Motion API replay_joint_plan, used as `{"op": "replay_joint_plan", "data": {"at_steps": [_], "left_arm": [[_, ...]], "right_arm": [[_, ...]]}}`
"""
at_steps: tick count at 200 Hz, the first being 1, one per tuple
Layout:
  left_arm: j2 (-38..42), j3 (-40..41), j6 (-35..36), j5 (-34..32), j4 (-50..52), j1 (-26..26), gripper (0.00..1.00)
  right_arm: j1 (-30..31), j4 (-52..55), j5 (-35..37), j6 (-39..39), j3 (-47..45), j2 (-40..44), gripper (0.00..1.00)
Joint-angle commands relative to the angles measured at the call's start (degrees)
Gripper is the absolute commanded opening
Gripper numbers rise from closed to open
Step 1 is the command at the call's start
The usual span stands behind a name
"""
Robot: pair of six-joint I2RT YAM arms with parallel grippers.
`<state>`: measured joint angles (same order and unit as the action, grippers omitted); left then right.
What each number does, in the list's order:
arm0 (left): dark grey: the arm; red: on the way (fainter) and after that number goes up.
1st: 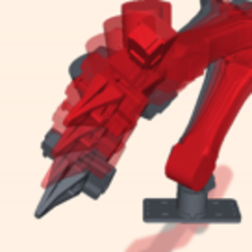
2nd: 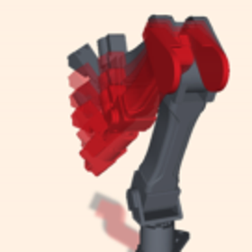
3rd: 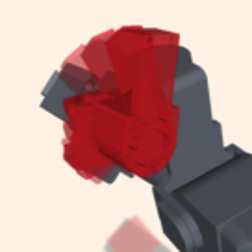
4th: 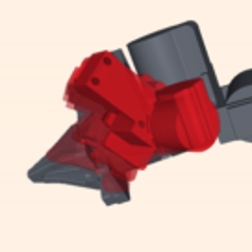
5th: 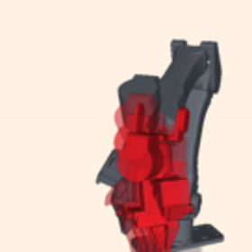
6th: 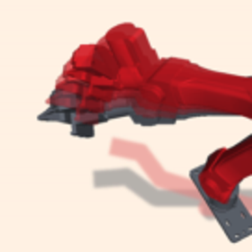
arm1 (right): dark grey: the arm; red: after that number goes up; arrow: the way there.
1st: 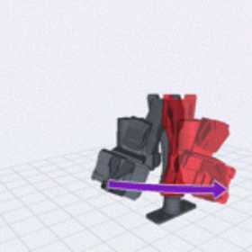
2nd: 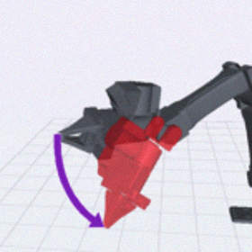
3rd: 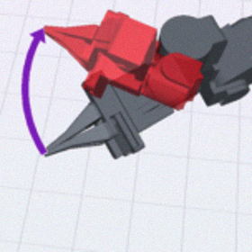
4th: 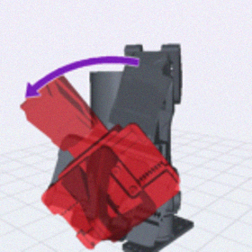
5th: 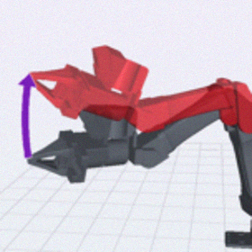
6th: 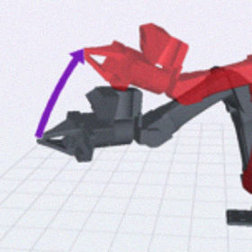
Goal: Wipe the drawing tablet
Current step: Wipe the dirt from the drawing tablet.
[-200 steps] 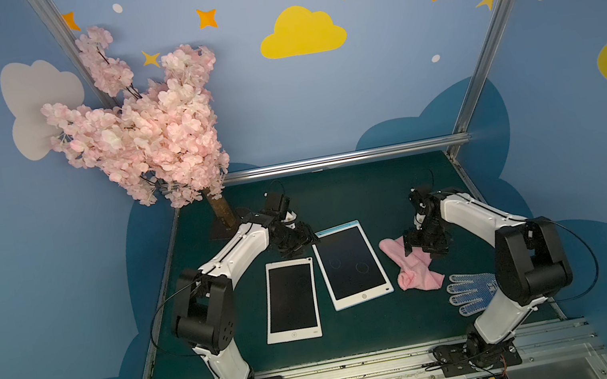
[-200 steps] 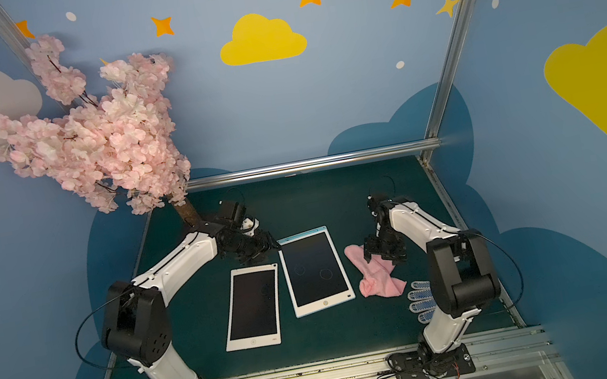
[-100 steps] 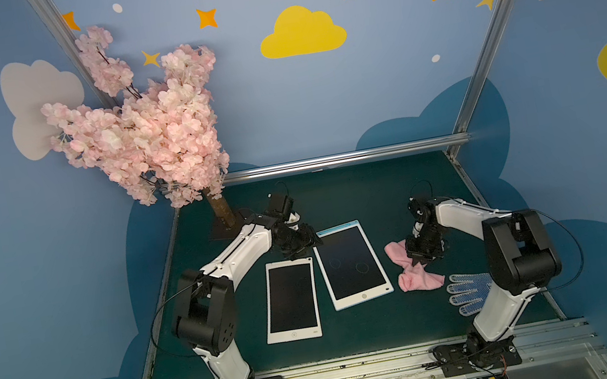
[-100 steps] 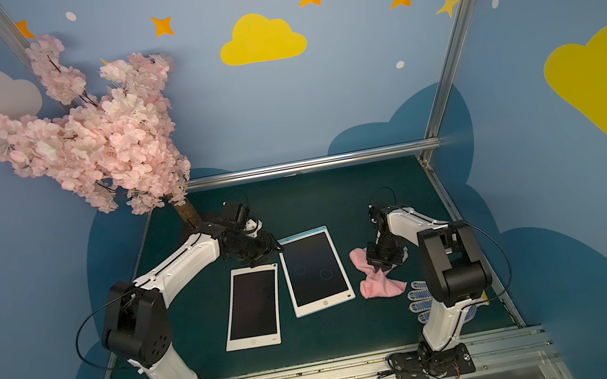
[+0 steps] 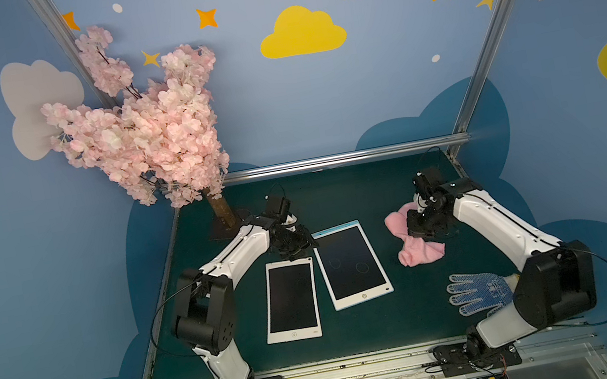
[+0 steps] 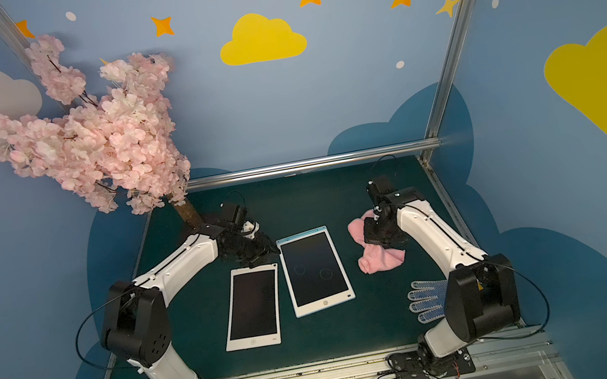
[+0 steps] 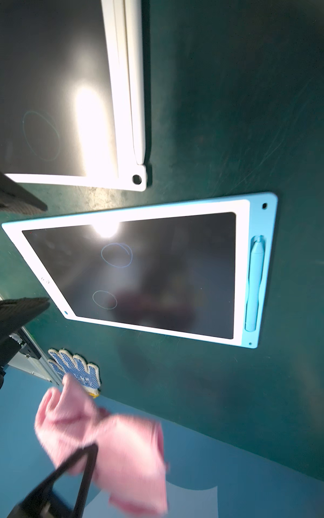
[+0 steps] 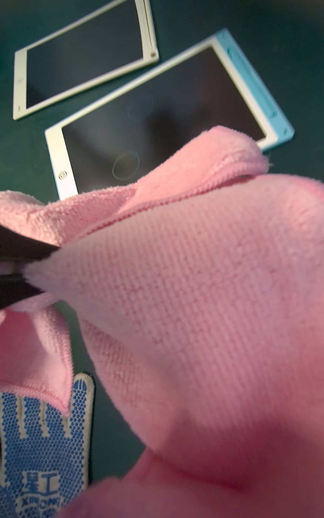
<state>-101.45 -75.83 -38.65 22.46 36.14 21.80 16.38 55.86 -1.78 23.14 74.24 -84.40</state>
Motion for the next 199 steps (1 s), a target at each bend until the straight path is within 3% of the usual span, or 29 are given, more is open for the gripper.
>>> {"op": "replay_joint_plan", "data": {"at_steps": [1, 39, 63, 94, 141, 199], "left_arm": [[-3.4, -3.3, 0.3, 0.7, 0.3, -1.1, 0.49], [-11.7, -10.2, 2.5, -0.4, 1.8, -1.6, 0.46], [-17.1, -14.5, 2.9, 0.1, 3.2, -2.8, 0.38], [-20.1, -16.1, 2.3, 0.1, 3.3, -3.3, 0.36], [-22.6, -19.4, 2.1, -2.0, 4.6, -3.5, 0.34], [-29.5, -29.0, -1.8, -1.3, 13.9, -4.1, 0.25]], "right_arm": [[3.1, 3.7, -0.4, -2.4, 2.5, 2.2, 0.00], [9.1, 0.6, -3.5, -1.2, 4.4, 1.9, 0.00], [12.7, 0.2, -3.6, -0.7, 6.6, -0.9, 0.00], [16.3, 0.2, -3.1, 0.1, 9.1, -4.5, 0.00], [20.1, 0.4, -3.8, 1.7, 13.2, -12.1, 0.00], [21.7, 0.9, -7.2, 5.9, 19.6, -22.7, 0.00]]}}
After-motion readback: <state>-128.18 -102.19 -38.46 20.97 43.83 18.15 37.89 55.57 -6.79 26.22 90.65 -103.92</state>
